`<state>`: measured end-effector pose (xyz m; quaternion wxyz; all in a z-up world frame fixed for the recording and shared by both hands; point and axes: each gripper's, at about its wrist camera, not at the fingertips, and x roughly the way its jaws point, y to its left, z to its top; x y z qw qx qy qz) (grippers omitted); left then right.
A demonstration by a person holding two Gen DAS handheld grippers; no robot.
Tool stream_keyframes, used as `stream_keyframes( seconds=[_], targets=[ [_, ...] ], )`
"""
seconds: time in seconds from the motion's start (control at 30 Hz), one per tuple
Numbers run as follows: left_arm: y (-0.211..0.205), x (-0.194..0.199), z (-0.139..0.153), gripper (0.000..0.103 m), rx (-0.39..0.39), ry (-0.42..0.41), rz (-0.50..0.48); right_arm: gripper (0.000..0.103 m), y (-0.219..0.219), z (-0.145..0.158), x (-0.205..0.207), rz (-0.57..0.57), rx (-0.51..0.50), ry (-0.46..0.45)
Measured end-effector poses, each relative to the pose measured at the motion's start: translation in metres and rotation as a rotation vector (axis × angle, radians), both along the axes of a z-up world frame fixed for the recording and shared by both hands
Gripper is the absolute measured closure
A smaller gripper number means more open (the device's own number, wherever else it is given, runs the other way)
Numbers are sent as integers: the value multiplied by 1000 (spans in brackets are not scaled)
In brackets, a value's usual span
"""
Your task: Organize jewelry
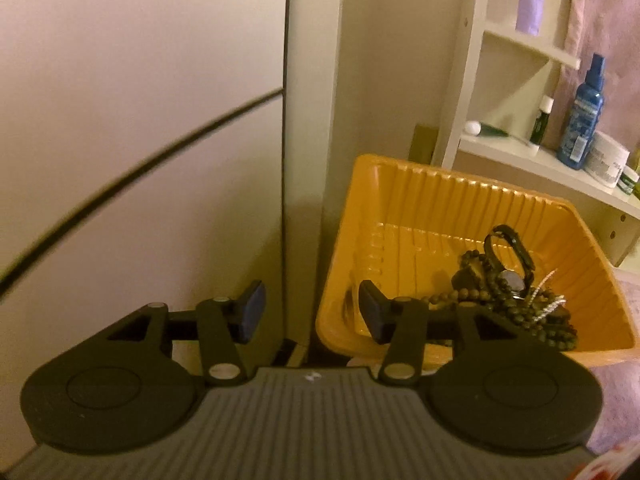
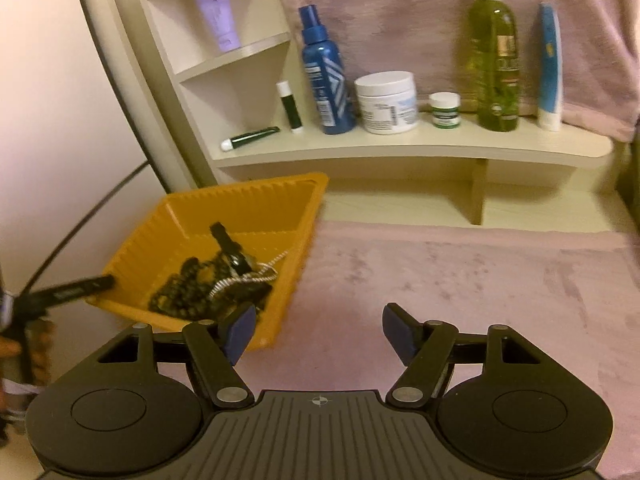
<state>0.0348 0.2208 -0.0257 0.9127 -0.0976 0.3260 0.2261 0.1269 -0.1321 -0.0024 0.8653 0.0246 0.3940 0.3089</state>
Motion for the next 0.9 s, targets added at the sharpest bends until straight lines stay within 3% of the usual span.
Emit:
stream_keyframes(
  seconds=[0.17,0.3,0.57,0.9],
  targets=[
    [-27,-26,35,48,19,-23,-19,33,-13,3,-17,-27,-93,-33],
    [-62,-33,50,45,-13,5,-84,33,-28,7,-26,-58,-83,-5],
    [-143,-36,50,44,-30,74,-281,33,-53,14,-49,-73,-65,57],
    [-207,-42,42,44,-63,109,-417,33,-81,11,-74,-115,-77,77]
  ],
)
